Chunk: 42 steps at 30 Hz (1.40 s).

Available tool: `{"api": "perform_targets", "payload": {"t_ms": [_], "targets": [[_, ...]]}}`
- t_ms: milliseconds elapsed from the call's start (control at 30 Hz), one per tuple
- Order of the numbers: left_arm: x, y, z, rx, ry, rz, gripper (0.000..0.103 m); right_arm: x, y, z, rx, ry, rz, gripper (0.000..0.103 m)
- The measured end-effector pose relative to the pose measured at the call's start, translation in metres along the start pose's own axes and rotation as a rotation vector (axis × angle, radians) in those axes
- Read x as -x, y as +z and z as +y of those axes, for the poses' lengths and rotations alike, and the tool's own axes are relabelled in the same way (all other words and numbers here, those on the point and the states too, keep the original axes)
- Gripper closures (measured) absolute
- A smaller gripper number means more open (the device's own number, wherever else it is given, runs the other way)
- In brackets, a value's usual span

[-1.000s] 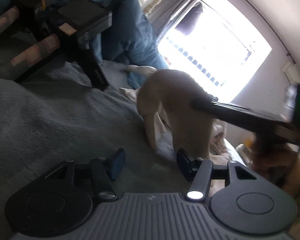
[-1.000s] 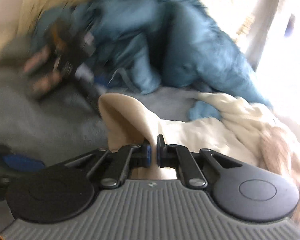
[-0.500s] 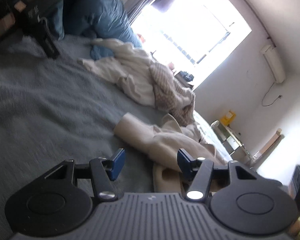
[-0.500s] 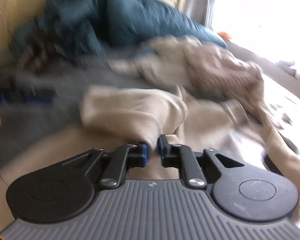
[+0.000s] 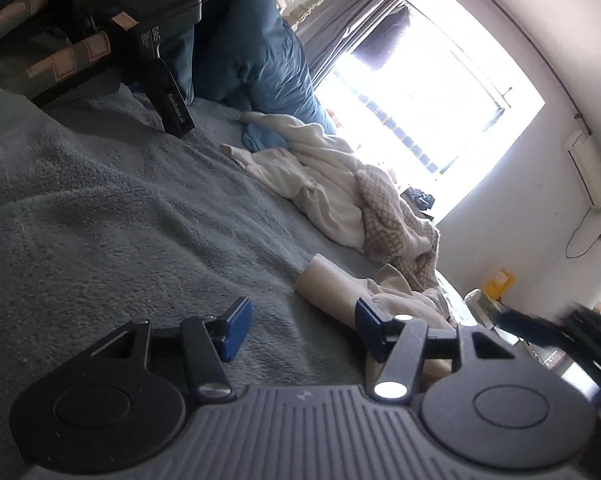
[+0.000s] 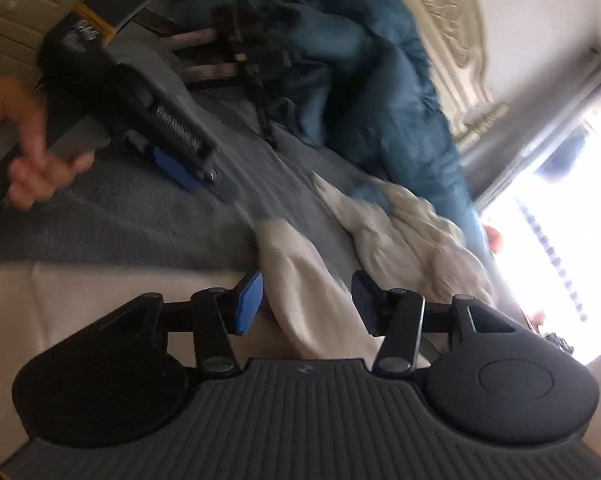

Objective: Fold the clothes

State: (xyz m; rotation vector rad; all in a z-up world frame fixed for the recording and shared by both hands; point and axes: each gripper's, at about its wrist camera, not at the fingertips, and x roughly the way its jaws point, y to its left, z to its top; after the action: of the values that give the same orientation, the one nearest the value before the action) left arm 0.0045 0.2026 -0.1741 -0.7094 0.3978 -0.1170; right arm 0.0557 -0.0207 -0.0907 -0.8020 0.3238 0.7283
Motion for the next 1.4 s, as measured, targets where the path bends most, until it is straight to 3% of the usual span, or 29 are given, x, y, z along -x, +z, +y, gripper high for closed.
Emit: {"api": "perform_targets", "payload": {"t_ms": [133,233,267,300,333,433,533,667,767,833,933,1033,1200,1333,1400], "targets": [[0.008,0.007,0.003,-0.005,-0.001,-0.033,0.044,-0.047,0.026,0.009,0.032,0.074,0.008,0.054],[0.02,0.014,0.004,-0.021,-0.003,-0.091,0.04,-0.091,0.028,0.007,-0.008,0.078,0.104,0.057],[0.023,0.015,0.004,-0.027,-0.007,-0.098,0.04,-0.102,0.027,0.007,-0.011,0.065,0.133,0.068],[0.025,0.017,0.003,-0.034,-0.011,-0.104,0.04,-0.107,0.026,0.004,-0.024,0.055,0.143,0.087],[0.027,0.018,0.003,-0.041,-0.016,-0.109,0.04,-0.108,0.027,0.0,-0.048,0.05,0.14,0.087],[0.03,0.019,-0.004,-0.079,-0.033,-0.103,0.04,-0.08,0.027,-0.023,-0.189,0.004,0.038,0.093],[0.029,0.019,-0.014,-0.118,-0.062,-0.091,0.039,-0.022,0.019,-0.066,-0.437,-0.031,-0.133,0.093],[0.023,0.016,-0.033,-0.181,-0.114,-0.048,0.037,0.054,-0.031,-0.139,-0.879,0.071,-0.364,0.093],[0.015,0.013,-0.051,-0.251,-0.153,-0.012,0.036,0.085,-0.091,-0.169,-1.145,0.188,-0.478,0.093],[0.008,0.011,-0.061,-0.272,-0.209,0.022,0.033,0.094,-0.13,-0.175,-1.252,0.251,-0.526,0.093],[-0.001,0.006,-0.079,-0.297,-0.28,0.076,0.03,0.1,-0.186,-0.172,-1.439,0.256,-0.591,0.093],[-0.009,-0.004,-0.098,-0.365,-0.297,0.107,0.03,0.106,-0.238,-0.155,-1.648,0.245,-0.67,0.093],[-0.013,-0.011,-0.121,-0.401,-0.335,0.142,0.03,0.12,-0.272,-0.135,-1.653,0.268,-0.723,0.092],[0.009,-0.016,-0.138,-0.515,-0.413,0.095,0.029,0.126,-0.256,-0.136,-1.537,0.381,-0.691,0.092],[0.03,-0.023,-0.146,-0.607,-0.457,0.063,0.019,0.133,-0.241,-0.132,-1.451,0.458,-0.677,0.093]]}}
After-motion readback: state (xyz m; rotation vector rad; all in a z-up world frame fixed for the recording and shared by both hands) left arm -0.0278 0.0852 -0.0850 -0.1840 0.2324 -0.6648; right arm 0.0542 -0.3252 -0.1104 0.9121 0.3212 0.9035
